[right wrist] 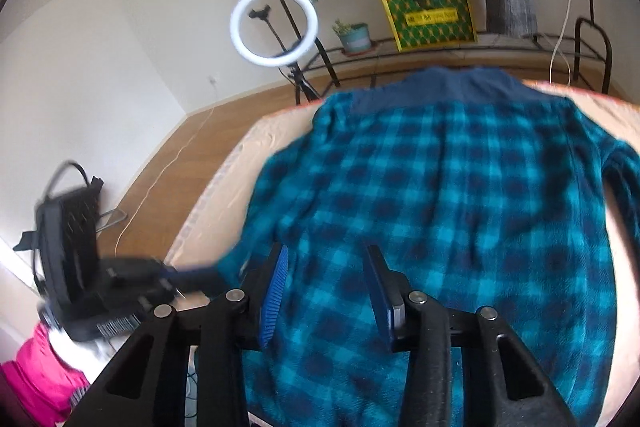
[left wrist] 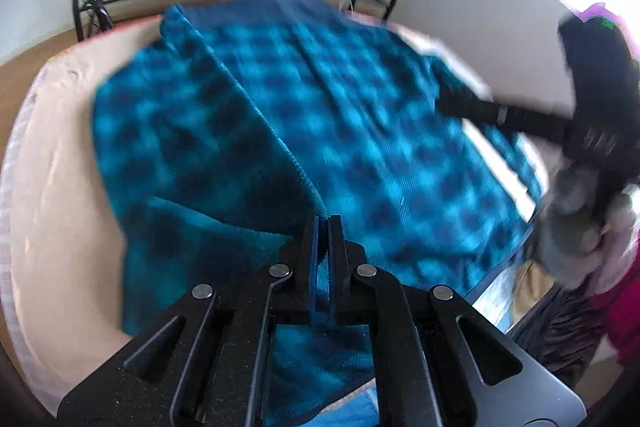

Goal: Fold large clothes

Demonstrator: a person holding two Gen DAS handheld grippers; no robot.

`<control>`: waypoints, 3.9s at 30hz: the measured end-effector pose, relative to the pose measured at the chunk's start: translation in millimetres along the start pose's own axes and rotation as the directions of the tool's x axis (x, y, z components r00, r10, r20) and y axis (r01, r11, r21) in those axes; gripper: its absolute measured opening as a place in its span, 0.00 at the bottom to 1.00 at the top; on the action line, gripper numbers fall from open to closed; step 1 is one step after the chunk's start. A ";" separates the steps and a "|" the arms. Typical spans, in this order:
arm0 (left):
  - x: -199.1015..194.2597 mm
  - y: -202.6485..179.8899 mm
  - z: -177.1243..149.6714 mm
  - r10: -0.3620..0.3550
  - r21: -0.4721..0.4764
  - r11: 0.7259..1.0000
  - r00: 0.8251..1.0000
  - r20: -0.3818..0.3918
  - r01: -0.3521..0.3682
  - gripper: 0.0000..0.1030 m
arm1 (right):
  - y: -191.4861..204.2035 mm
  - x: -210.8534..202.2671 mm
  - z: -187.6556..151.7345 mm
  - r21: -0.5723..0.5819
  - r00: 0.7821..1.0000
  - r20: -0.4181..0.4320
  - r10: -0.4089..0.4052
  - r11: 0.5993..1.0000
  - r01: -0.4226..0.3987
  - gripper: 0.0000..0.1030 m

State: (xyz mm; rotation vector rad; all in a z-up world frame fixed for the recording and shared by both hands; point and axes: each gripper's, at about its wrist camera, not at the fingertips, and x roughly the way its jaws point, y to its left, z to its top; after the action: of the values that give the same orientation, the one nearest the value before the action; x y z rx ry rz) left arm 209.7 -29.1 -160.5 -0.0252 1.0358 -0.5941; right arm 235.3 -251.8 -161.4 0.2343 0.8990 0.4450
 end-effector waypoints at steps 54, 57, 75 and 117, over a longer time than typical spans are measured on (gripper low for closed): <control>-6.2 141.1 -45.1 -0.015 -0.338 0.941 1.000 -0.017 0.008 0.09 | 4.2 7.1 -78.8 0.064 0.990 -0.119 0.073 0.996 -0.065 0.60; -23.9 123.4 -44.5 -0.016 -0.282 0.959 1.000 0.026 0.022 0.08 | 3.2 7.3 -76.6 0.072 0.991 -0.114 0.072 0.995 -0.064 0.61; -93.8 5.4 -98.9 -0.114 0.045 0.993 0.993 0.038 0.112 0.16 | 3.4 2.9 -79.5 0.086 0.986 -0.127 0.106 0.992 -0.096 0.61; -32.0 66.1 -181.2 -0.061 -0.502 0.863 0.998 0.007 0.056 0.09 | 22.0 58.8 -66.8 -0.054 0.954 -0.297 0.034 0.997 -0.052 0.68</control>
State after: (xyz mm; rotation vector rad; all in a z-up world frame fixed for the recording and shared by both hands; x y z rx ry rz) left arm 80.3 87.7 -249.3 -0.5178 1.1791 -0.3628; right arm 207.8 -204.1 -234.7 0.1324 1.1733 0.5565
